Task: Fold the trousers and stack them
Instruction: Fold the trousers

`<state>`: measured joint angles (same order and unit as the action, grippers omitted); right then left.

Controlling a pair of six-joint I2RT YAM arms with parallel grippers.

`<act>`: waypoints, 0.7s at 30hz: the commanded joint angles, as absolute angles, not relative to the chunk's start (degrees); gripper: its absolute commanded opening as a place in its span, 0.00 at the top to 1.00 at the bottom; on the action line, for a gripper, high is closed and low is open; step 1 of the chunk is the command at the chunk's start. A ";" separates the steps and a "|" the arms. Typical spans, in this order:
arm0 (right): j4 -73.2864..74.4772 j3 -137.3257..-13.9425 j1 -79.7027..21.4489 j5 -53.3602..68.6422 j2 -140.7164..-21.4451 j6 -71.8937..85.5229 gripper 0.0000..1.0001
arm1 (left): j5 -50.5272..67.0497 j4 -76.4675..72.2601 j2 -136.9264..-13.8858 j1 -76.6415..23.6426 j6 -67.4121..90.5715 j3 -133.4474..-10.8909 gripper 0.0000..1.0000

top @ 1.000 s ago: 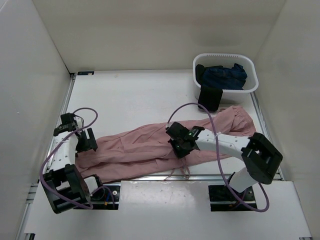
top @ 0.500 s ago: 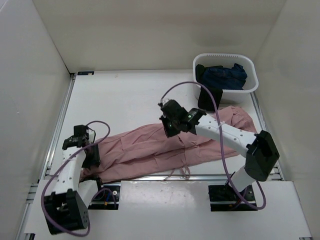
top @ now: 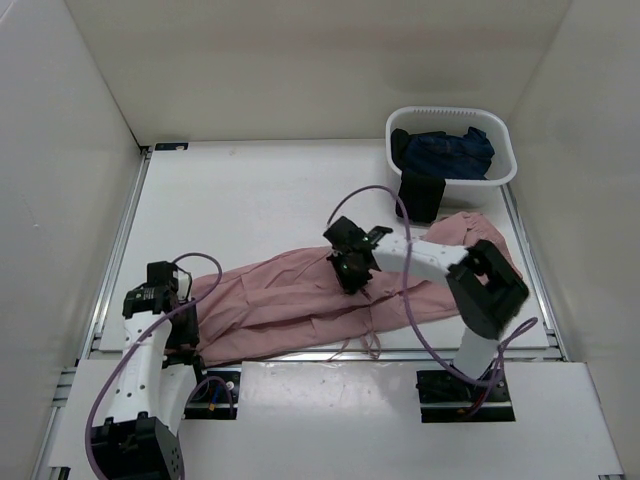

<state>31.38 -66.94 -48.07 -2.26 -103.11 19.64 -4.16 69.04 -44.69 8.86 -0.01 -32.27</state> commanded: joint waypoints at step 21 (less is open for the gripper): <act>46.39 -55.79 -49.49 -8.95 -70.14 26.46 0.45 | 5.54 67.51 -53.34 8.70 0.00 -53.98 0.00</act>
